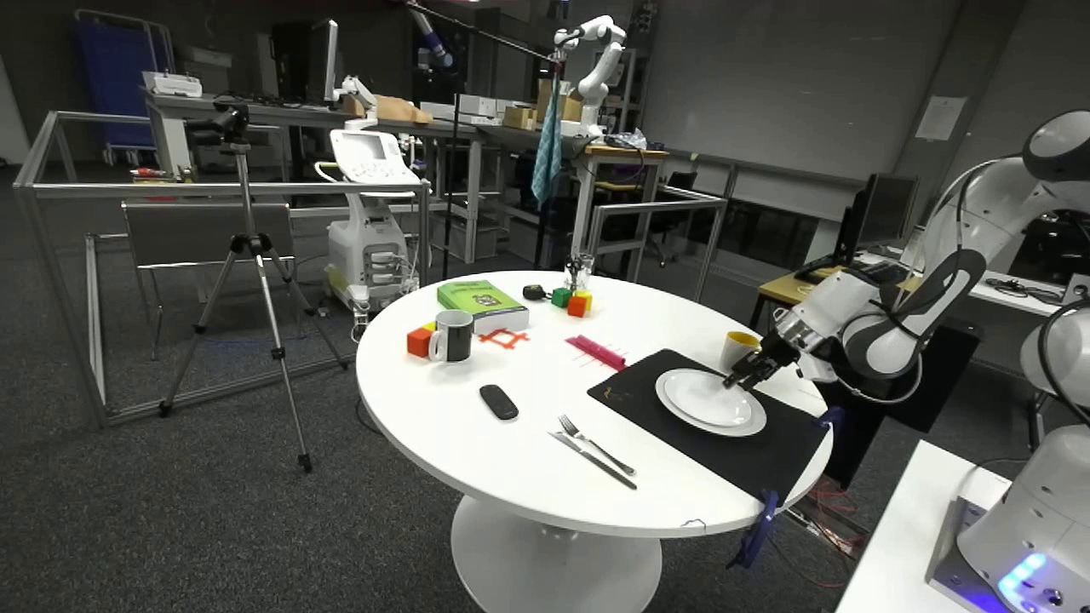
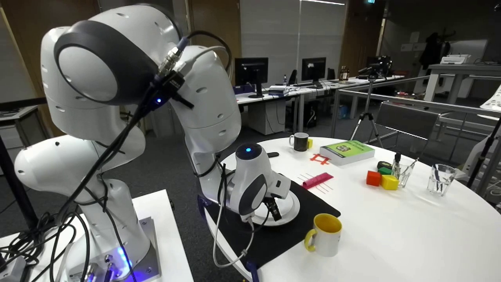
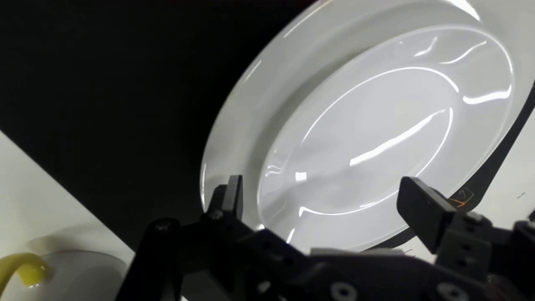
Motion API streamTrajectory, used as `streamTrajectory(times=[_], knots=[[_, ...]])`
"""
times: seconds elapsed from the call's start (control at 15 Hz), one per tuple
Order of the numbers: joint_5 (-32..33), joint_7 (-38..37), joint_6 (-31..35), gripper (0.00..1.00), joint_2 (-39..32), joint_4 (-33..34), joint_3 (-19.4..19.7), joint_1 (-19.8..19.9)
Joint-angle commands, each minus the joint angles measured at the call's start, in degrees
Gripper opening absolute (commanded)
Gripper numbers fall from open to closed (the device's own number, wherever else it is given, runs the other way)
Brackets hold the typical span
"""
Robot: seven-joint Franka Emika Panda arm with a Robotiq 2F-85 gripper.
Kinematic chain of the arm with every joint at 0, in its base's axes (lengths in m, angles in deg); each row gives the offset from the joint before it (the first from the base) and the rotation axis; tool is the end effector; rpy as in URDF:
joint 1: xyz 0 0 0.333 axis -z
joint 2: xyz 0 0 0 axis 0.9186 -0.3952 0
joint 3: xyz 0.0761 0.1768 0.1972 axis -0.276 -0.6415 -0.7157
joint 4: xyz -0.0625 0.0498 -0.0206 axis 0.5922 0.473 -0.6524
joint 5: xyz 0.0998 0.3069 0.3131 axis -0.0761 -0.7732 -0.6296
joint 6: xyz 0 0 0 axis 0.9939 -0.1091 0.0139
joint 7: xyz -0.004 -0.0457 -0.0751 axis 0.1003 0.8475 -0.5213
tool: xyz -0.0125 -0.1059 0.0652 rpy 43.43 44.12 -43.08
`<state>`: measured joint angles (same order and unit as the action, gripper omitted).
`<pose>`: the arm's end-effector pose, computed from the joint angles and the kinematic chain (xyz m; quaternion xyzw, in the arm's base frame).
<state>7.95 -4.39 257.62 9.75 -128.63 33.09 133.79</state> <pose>0.4432 -0.0768 0.0503 -0.9664 0.0869 -0.1954 0.1429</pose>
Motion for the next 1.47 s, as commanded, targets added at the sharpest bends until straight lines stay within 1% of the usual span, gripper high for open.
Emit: streamTrajectory(times=[0.0,0.33,0.73,1.0,1.2,1.4], knots=[[-1.3,1.8,-5.0,1.00,-2.0,1.1,-5.8,5.6],[-3.2,4.9,-10.3,1.00,-4.2,1.9,-11.0,11.1],[-5.6,10.6,-13.6,1.00,-7.8,2.7,-15.2,16.4],[-6.4,13.0,-14.5,1.00,-9.6,3.2,-17.5,18.8],[-6.8,14.2,-15.5,1.00,-11.0,3.5,-19.0,19.9],[-7.1,14.8,-17.7,1.00,-12.3,4.3,-19.8,19.6]])
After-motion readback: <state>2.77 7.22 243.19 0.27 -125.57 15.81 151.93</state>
